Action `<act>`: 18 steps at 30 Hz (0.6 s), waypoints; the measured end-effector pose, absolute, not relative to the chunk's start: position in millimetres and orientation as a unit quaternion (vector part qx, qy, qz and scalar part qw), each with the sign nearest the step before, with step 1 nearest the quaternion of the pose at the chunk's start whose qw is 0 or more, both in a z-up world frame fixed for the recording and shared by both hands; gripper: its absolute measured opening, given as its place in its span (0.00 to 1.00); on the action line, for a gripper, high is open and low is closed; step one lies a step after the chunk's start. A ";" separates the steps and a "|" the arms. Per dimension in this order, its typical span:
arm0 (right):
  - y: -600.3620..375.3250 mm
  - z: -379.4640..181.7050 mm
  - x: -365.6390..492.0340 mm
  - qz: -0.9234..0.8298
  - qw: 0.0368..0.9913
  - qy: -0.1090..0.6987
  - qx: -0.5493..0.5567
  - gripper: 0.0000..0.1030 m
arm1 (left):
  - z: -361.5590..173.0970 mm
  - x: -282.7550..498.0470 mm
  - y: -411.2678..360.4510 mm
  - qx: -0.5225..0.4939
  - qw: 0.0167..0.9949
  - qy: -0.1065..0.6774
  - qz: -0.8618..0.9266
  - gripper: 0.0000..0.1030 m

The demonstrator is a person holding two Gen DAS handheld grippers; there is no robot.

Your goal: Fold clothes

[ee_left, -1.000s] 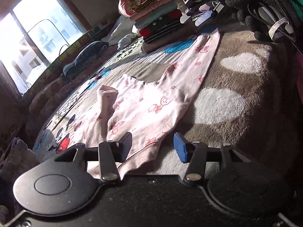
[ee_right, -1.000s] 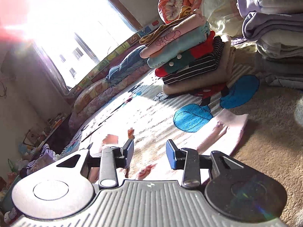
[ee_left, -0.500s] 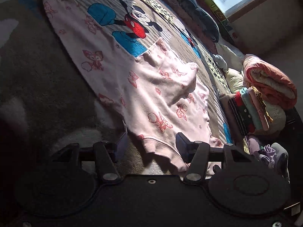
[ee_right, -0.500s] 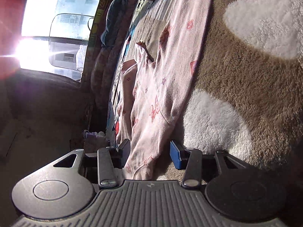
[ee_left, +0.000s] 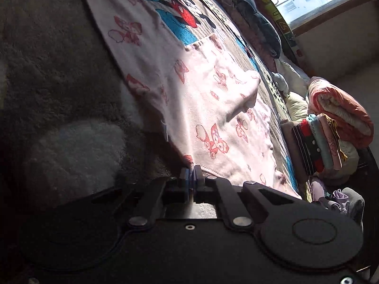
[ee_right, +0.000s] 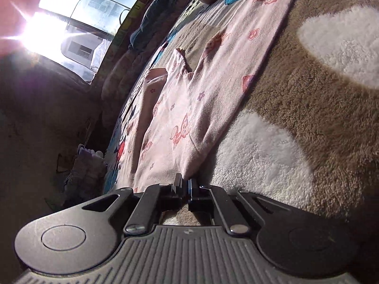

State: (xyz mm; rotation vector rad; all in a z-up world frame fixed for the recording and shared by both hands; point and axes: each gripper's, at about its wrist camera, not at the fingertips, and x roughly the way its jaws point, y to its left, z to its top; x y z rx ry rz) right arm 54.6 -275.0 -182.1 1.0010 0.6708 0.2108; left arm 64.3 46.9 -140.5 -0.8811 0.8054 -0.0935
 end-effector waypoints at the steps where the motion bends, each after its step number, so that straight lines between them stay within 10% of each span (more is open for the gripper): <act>1: -275.7 -178.8 51.7 0.100 0.820 0.313 0.469 0.07 | -141.3 64.2 50.4 -0.424 0.820 0.381 -0.048 0.05; 5: -273.7 -149.1 31.9 0.097 0.866 0.286 0.399 0.22 | -126.4 55.5 57.1 -0.414 0.826 0.379 -0.048 0.14; 18: -221.8 -141.5 48.9 0.214 0.919 0.290 0.161 0.23 | -109.3 66.8 61.4 -0.351 0.875 0.333 -0.025 0.34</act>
